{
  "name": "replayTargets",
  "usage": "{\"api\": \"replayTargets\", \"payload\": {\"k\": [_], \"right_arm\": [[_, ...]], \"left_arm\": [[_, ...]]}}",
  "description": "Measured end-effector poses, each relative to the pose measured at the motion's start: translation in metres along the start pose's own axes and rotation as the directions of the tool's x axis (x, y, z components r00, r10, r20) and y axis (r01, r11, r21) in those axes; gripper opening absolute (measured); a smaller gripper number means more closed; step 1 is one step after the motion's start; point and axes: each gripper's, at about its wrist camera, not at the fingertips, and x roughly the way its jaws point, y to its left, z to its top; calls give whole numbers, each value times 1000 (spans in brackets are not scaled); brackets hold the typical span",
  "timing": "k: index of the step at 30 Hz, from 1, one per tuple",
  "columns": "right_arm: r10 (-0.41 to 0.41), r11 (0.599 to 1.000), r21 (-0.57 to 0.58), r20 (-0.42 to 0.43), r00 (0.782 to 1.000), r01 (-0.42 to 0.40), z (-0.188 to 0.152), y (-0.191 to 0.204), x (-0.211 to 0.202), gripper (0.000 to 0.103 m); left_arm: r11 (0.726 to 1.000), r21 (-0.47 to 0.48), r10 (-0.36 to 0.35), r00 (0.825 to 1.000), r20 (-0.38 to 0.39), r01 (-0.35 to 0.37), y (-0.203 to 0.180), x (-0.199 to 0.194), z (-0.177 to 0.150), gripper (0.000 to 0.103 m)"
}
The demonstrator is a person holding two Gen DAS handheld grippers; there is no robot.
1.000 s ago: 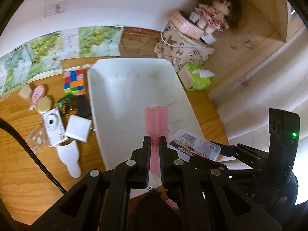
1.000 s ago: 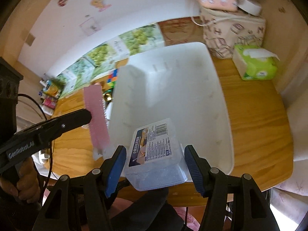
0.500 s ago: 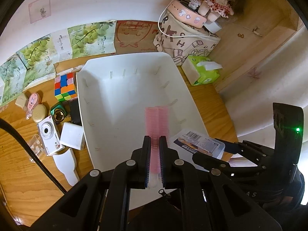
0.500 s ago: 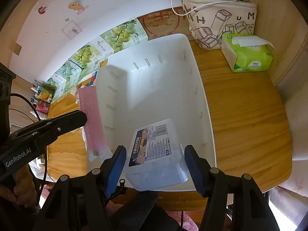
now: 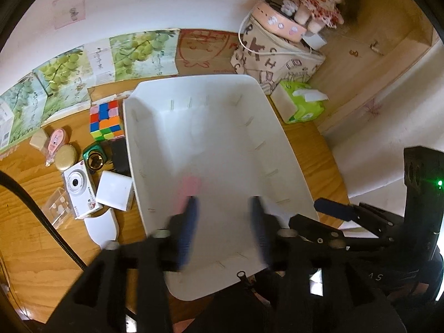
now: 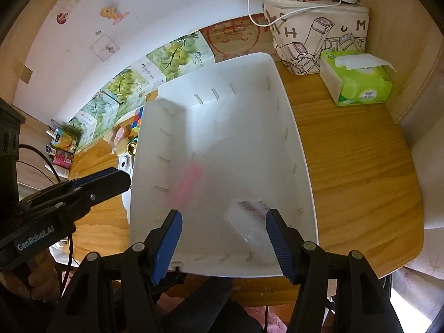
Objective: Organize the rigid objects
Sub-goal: 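Open both tools to drop the comb and box into the tray, then withdraw both tools from the tray back toward the desk items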
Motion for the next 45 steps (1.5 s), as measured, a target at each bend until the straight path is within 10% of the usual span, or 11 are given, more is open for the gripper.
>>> {"api": "replayTargets", "payload": {"k": [6, 24, 35, 45], "right_arm": [[8, 1000, 15, 22, 1000, -8, -11, 7, -6, 64], [124, 988, -119, 211, 970, -101, -40, 90, 4, 74], [146, 977, -196, 312, 939, -87, -54, 152, 24, 78], [131, 976, -212, 380, 916, -51, -72, 197, 45, 78]], "left_arm": [[999, -42, -4, 998, 62, 6, 16, -13, -6, 71], [968, -242, 95, 988, 125, -63, 115, -45, -56, 71], [928, -327, 202, 979, 37, -179, 186, -60, -88, 71], [948, -234, 215, 976, -30, -216, 216, -70, -93, 72]]}}
